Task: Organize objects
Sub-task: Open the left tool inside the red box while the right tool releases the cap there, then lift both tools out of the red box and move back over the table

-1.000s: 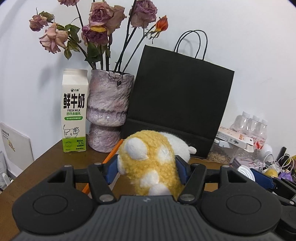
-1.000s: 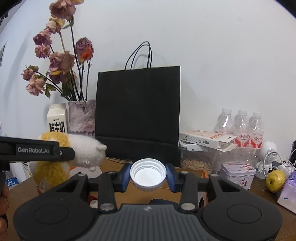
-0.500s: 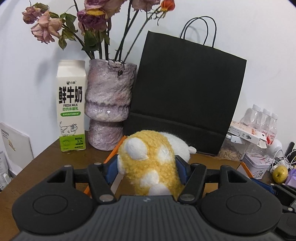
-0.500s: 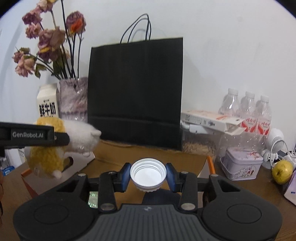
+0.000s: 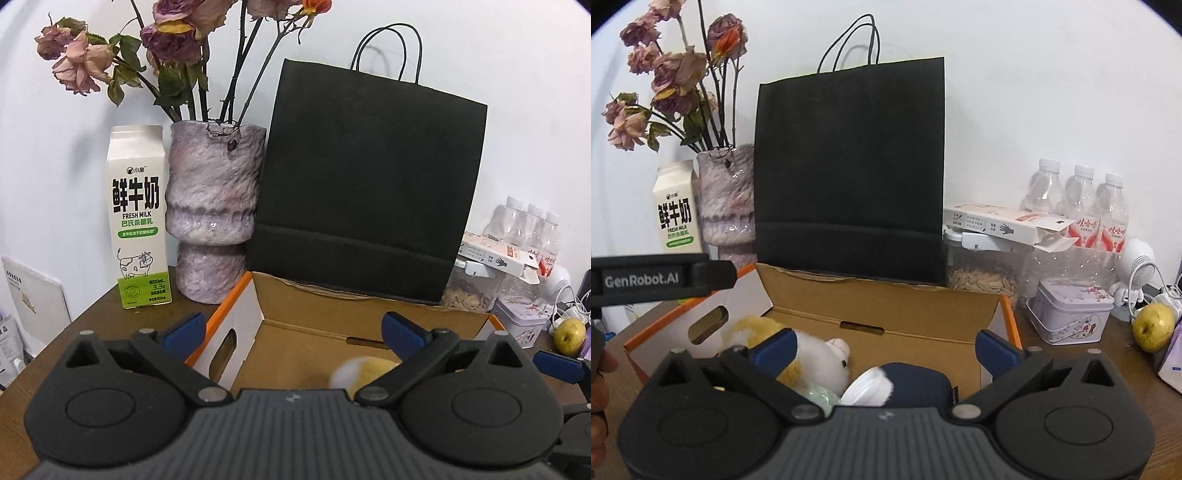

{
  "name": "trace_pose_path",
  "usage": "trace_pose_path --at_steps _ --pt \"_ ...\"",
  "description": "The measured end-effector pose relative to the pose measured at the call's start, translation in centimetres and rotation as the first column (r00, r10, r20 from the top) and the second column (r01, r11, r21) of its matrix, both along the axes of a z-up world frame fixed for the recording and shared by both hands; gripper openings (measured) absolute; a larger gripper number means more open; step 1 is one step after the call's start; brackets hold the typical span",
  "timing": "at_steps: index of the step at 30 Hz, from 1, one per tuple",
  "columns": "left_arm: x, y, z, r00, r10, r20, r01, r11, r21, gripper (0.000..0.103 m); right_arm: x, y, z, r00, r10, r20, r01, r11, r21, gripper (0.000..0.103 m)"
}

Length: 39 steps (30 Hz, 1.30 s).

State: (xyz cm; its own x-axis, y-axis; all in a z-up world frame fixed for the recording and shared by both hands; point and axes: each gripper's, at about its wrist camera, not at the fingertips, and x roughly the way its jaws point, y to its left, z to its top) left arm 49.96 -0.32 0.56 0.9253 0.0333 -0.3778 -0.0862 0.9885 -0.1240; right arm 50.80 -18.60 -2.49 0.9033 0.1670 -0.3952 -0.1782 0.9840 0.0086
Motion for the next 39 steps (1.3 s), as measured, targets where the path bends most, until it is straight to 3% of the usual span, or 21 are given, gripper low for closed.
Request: trace_pose_path --at_steps 17,39 --pt "-2.8 -0.6 1.6 0.999 -0.035 0.037 0.035 0.999 0.006 0.103 -2.2 -1.1 2.2 0.999 -0.015 0.045 0.015 1.0 0.008 0.103" --pt "-10.2 0.7 1.8 0.996 -0.06 0.07 0.061 0.998 -0.002 0.103 -10.3 -2.3 2.4 0.995 0.003 0.101 0.0 0.999 -0.032 0.103"
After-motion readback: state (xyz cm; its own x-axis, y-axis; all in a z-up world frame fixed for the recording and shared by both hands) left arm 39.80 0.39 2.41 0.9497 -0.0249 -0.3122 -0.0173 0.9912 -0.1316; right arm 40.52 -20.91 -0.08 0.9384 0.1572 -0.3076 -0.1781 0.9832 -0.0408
